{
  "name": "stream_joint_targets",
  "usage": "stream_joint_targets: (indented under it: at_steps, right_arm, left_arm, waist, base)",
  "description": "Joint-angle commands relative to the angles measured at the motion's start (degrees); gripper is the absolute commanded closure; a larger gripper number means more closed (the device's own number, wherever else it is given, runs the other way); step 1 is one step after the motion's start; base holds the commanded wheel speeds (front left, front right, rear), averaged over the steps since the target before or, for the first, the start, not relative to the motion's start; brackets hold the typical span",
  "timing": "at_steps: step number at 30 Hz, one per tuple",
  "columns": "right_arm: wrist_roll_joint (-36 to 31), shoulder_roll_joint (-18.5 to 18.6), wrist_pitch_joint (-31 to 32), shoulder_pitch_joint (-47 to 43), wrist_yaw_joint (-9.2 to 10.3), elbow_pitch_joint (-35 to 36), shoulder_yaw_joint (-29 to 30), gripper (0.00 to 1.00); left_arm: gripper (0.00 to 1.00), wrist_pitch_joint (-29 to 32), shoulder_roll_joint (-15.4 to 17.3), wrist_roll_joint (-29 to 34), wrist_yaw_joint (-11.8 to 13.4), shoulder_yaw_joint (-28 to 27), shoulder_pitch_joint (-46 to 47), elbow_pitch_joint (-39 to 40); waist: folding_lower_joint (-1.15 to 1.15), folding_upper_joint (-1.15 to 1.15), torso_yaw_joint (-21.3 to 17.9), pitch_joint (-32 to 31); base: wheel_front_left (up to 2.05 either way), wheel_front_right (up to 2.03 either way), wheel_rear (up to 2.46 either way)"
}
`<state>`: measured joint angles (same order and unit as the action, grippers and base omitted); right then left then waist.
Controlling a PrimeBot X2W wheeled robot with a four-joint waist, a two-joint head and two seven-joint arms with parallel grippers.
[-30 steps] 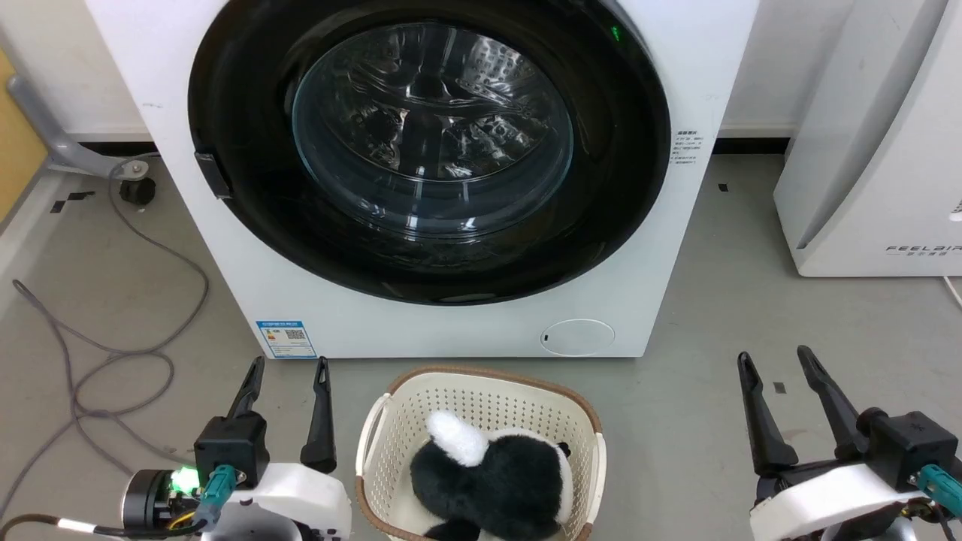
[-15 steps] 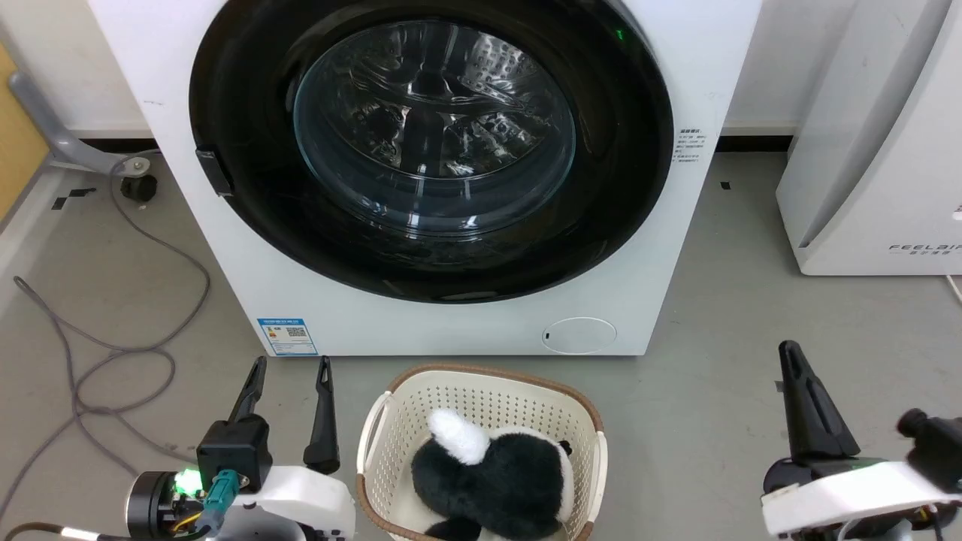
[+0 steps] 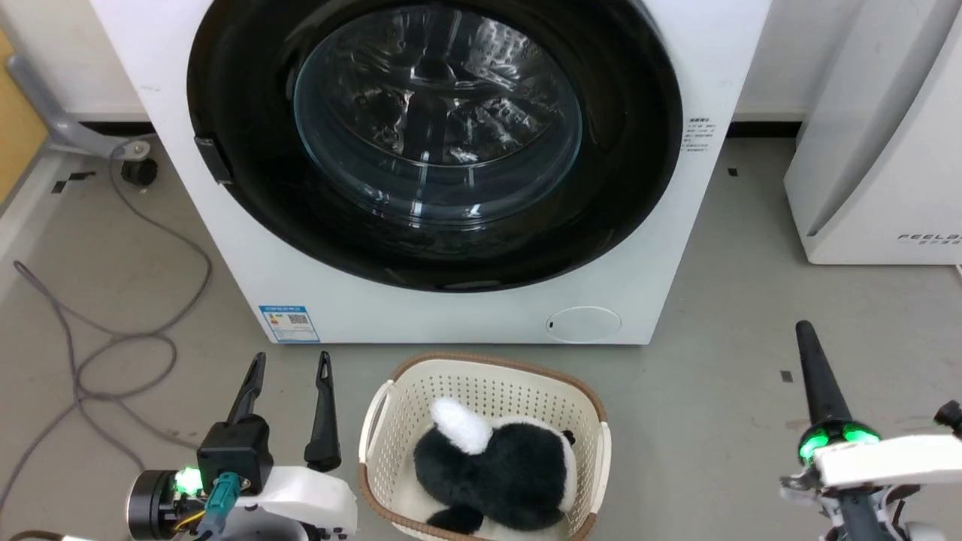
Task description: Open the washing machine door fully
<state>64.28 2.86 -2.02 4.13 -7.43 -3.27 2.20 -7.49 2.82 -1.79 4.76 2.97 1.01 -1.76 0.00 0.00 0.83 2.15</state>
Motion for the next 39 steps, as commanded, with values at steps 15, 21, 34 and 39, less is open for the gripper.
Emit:
stream_joint_targets:
  at_steps: [15, 21, 34, 39]
  right_arm:
    - [15.46, 5.37, 7.02, 18.65, -0.04, -13.87, 6.62, 1.00]
    - [18.81, 8.26, 7.64, 26.39, -0.04, -18.83, 7.57, 1.00]
    - [25.38, 13.89, 11.09, 44.20, -0.05, -29.24, 5.57, 1.00]
    - [26.46, 15.76, 12.39, 50.50, -0.05, -33.36, 3.12, 1.00]
  left_arm:
    - [0.00, -2.50, 0.04, -0.42, 0.90, 0.54, 4.76, 0.69]
    - [0.00, -3.22, 0.05, -0.72, 1.46, 1.03, 6.84, 1.20]
    - [0.00, -4.77, 0.05, -1.92, 2.99, 2.50, 10.46, 1.80]
    - [0.00, -5.37, 0.05, -2.57, 3.78, 3.35, 11.35, 1.99]
  waist:
    - [0.00, 0.00, 2.81, 7.50]
    - [0.00, 0.00, 3.96, 11.11]
    - [0.00, 0.00, 6.99, 18.45]
    - [0.00, 0.00, 8.18, 20.77]
  base:
    - [0.00, 0.00, 0.00]
    - [0.00, 0.00, 0.00]
    - [0.00, 0.00, 0.00]
    - [0.00, 0.00, 0.00]
